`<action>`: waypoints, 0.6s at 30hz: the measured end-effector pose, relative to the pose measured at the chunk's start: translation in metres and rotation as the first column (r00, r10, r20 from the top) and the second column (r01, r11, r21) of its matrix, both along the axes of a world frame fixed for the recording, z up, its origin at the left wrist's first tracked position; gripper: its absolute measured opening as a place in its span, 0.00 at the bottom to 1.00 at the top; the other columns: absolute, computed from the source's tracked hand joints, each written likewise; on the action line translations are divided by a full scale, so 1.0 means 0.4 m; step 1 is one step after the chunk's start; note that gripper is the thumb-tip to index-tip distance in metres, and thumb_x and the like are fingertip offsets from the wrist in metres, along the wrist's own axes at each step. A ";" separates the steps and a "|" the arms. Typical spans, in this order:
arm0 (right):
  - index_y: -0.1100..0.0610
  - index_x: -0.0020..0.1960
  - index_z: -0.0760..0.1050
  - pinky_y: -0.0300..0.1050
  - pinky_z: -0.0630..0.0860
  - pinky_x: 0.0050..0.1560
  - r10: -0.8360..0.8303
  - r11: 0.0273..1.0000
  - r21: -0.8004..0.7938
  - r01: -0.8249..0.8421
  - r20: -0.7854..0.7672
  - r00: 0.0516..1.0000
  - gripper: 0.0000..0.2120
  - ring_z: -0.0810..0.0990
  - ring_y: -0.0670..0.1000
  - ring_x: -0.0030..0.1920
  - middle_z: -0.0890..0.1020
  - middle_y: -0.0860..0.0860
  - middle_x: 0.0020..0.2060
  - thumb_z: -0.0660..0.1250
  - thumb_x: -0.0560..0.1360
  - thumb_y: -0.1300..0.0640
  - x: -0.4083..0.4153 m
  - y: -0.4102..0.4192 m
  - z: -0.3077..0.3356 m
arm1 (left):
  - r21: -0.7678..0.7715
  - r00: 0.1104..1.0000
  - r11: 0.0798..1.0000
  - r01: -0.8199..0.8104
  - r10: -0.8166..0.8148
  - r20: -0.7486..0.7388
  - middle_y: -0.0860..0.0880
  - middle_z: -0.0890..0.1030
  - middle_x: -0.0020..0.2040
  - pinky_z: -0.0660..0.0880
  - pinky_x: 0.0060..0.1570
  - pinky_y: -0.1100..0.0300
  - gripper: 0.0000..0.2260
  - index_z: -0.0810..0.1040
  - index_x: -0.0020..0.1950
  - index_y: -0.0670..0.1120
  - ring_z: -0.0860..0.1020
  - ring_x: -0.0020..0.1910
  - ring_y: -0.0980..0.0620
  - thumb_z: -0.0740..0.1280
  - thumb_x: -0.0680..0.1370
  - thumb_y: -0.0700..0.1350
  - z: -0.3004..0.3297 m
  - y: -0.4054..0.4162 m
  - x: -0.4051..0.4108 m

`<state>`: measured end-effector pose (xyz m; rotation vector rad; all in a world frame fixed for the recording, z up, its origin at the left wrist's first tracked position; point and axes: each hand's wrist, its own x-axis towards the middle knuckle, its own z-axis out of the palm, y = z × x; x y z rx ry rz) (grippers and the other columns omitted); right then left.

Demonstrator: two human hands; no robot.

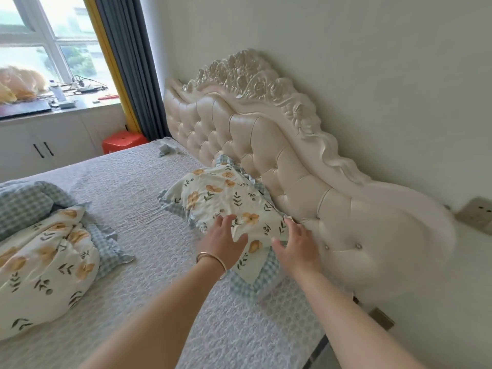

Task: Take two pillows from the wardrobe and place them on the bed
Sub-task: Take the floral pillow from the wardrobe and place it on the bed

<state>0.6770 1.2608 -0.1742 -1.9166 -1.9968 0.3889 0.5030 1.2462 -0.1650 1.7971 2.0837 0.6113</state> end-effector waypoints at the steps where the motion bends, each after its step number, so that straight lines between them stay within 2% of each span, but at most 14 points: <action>1: 0.54 0.73 0.56 0.51 0.64 0.67 -0.011 1.000 0.001 0.011 0.010 1.000 0.30 0.64 0.54 0.69 0.66 0.53 0.70 0.57 0.75 0.45 0.004 -0.029 0.003 | -0.004 1.000 1.000 0.018 -0.018 0.020 0.50 0.68 0.68 0.76 0.52 0.53 0.25 0.62 0.71 0.52 0.74 0.60 0.49 0.61 0.76 0.58 0.002 -0.028 0.007; 6: 0.54 0.73 0.55 0.50 0.65 0.66 -0.103 0.995 -0.007 0.103 -0.002 0.995 0.29 0.64 0.54 0.69 0.65 0.53 0.70 0.57 0.76 0.45 0.025 -0.212 0.018 | 0.019 0.979 0.980 0.199 -0.199 0.029 0.49 0.69 0.68 0.75 0.55 0.53 0.24 0.63 0.71 0.51 0.73 0.61 0.48 0.61 0.77 0.57 0.005 -0.168 0.034; 10: 0.54 0.74 0.55 0.48 0.66 0.64 -0.270 0.963 0.017 0.270 -0.010 0.963 0.29 0.63 0.53 0.69 0.66 0.51 0.70 0.56 0.77 0.45 0.023 -0.403 0.013 | 0.058 0.938 0.940 0.336 -0.339 0.067 0.48 0.69 0.69 0.73 0.57 0.53 0.23 0.64 0.71 0.49 0.73 0.62 0.48 0.61 0.77 0.55 -0.013 -0.265 0.053; 14: 0.54 0.74 0.55 0.47 0.65 0.66 -0.439 0.896 0.060 0.439 -0.012 0.898 0.29 0.64 0.53 0.69 0.67 0.51 0.69 0.58 0.76 0.45 -0.005 -0.632 -0.013 | 0.035 0.839 0.848 0.529 -0.529 0.126 0.48 0.69 0.68 0.72 0.58 0.53 0.23 0.64 0.71 0.49 0.73 0.62 0.47 0.61 0.78 0.54 -0.048 -0.402 0.084; 18: 0.54 0.73 0.57 0.48 0.66 0.65 -0.615 0.783 0.107 0.613 -0.016 0.788 0.28 0.65 0.54 0.67 0.69 0.51 0.68 0.59 0.76 0.46 -0.032 -0.844 0.018 | 0.052 0.717 0.725 0.687 -0.687 0.116 0.46 0.69 0.68 0.72 0.59 0.52 0.23 0.64 0.71 0.49 0.73 0.61 0.45 0.60 0.78 0.55 -0.033 -0.574 0.106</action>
